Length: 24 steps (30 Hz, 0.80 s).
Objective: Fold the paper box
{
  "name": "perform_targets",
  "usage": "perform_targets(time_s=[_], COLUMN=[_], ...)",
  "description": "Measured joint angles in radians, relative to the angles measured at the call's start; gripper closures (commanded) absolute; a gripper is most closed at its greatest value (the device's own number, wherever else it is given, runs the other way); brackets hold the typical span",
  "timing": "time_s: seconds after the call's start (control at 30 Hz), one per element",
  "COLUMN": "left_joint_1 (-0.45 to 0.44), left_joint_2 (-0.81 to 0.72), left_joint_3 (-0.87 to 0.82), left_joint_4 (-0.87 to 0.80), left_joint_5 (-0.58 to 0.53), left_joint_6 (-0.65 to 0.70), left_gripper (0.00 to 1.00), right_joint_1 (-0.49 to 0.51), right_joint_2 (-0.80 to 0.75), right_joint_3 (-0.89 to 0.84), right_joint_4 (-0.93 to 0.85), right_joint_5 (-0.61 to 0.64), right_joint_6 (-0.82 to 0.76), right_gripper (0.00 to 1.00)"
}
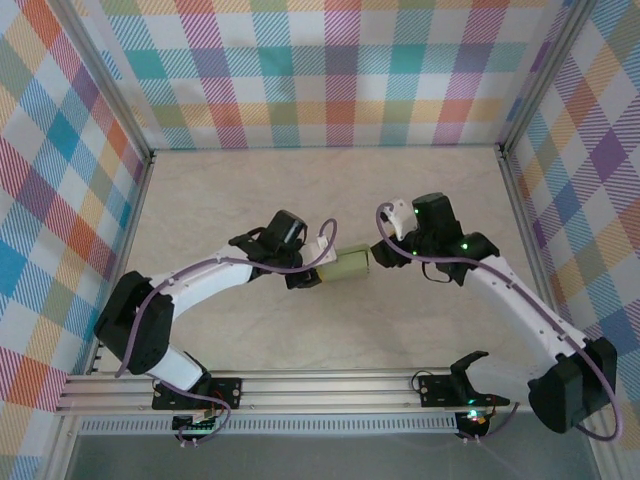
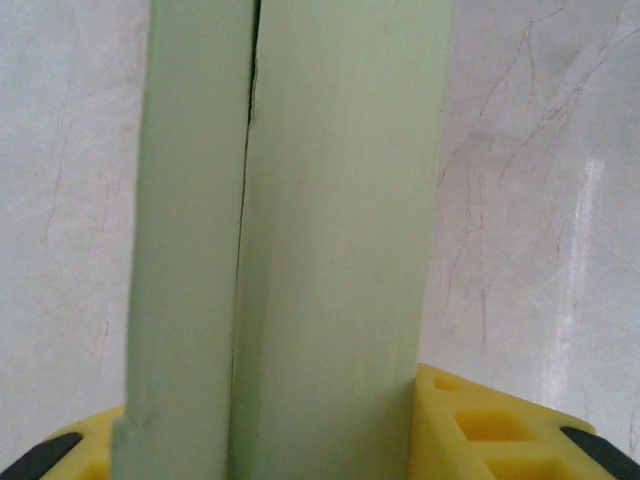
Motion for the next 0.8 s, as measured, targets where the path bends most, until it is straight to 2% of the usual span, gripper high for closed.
perform_targets(time_s=[0.1, 0.33, 0.53, 0.73, 0.8], left_joint_1=[0.001, 0.001, 0.001, 0.001, 0.001], left_joint_2=[0.024, 0.044, 0.058, 0.068, 0.069], left_joint_3=[0.027, 0.056, 0.077, 0.093, 0.094], left_joint_4=[-0.019, -0.047, -0.069, -0.087, -0.088], left_joint_5=[0.009, 0.014, 0.019, 0.020, 0.021], left_joint_6=[0.012, 0.021, 0.034, 0.040, 0.042], left_gripper=[0.60, 0.62, 0.62, 0.62, 0.62], right_joint_1=[0.000, 0.000, 0.000, 0.000, 0.000], right_joint_2=[0.048, 0.136, 0.183, 0.225, 0.237], right_joint_3=[0.051, 0.140, 0.150, 0.150, 0.150], right_joint_4=[-0.039, -0.115, -0.141, -0.146, -0.146], right_joint_5=[-0.031, -0.067, -0.077, -0.080, -0.080], right_joint_6=[-0.026, -0.066, -0.097, -0.118, -0.128], right_gripper=[0.56, 0.58, 0.62, 0.75, 0.76])
